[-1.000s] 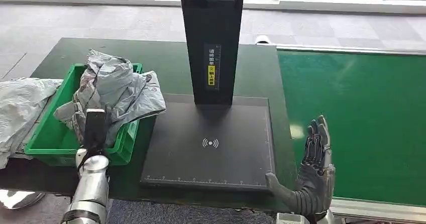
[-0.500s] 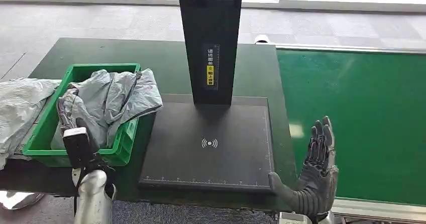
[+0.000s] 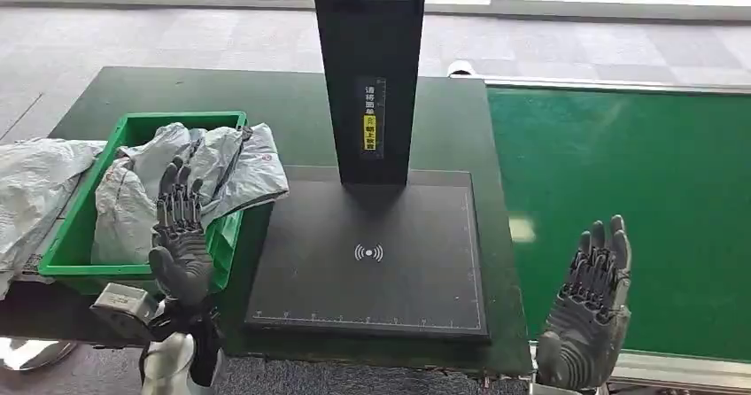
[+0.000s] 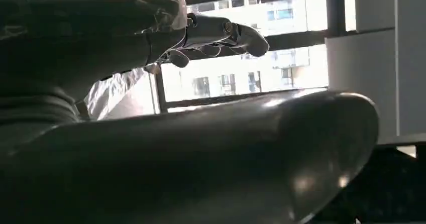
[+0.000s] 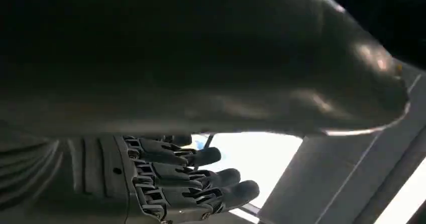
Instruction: Moved the parcel from conveyor to table for the left to box.
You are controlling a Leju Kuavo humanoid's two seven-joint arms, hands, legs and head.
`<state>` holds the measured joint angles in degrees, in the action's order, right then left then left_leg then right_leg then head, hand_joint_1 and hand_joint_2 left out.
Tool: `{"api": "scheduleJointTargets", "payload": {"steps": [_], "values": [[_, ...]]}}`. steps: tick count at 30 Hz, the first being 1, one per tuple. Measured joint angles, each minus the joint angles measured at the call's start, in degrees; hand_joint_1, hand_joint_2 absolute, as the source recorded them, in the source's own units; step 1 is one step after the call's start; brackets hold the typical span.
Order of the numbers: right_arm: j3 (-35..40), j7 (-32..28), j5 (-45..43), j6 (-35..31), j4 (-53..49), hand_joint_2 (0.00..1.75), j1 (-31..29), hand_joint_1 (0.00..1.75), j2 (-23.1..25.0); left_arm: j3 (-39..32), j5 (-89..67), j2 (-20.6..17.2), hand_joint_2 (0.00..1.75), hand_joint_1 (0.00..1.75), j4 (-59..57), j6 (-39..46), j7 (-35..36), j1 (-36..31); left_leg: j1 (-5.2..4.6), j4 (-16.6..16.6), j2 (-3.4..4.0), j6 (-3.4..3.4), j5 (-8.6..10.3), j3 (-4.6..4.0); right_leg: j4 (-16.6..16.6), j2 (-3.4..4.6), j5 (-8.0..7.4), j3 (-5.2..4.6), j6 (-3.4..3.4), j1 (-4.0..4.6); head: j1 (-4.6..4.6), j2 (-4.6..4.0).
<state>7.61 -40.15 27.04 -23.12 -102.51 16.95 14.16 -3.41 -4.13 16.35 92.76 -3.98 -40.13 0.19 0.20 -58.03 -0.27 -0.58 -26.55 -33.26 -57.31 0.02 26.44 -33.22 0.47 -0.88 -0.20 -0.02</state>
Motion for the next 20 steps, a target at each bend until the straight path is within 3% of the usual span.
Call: {"api": "scheduleJointTargets", "payload": {"steps": [5,9,20], "values": [[0.0,0.0,-1.3,-0.3,-0.6,0.0,0.2,0.0,-0.2,0.9,0.9,0.0,0.0,0.0,0.9,-3.2,0.0,0.3,0.0,0.0,0.0,0.0,0.01,0.0,0.0,-0.01,0.0,0.0,0.0,0.0,0.0,0.02],[0.0,0.0,-4.7,0.6,-1.7,0.0,0.2,0.0,-1.1,3.9,-0.1,-0.2,0.0,0.0,1.3,-19.4,0.1,0.5,0.0,0.0,-0.02,0.0,0.0,0.0,0.0,-0.04,0.0,0.03,0.0,-0.01,0.0,0.02],[0.0,0.0,-0.2,8.9,-0.4,0.0,-0.9,0.0,-1.4,10.4,-8.2,-0.7,0.0,0.0,-0.6,-18.1,0.0,3.4,-0.03,0.0,0.04,0.01,-0.03,0.0,0.0,0.04,0.01,0.0,0.0,-0.03,0.0,0.02]]}}
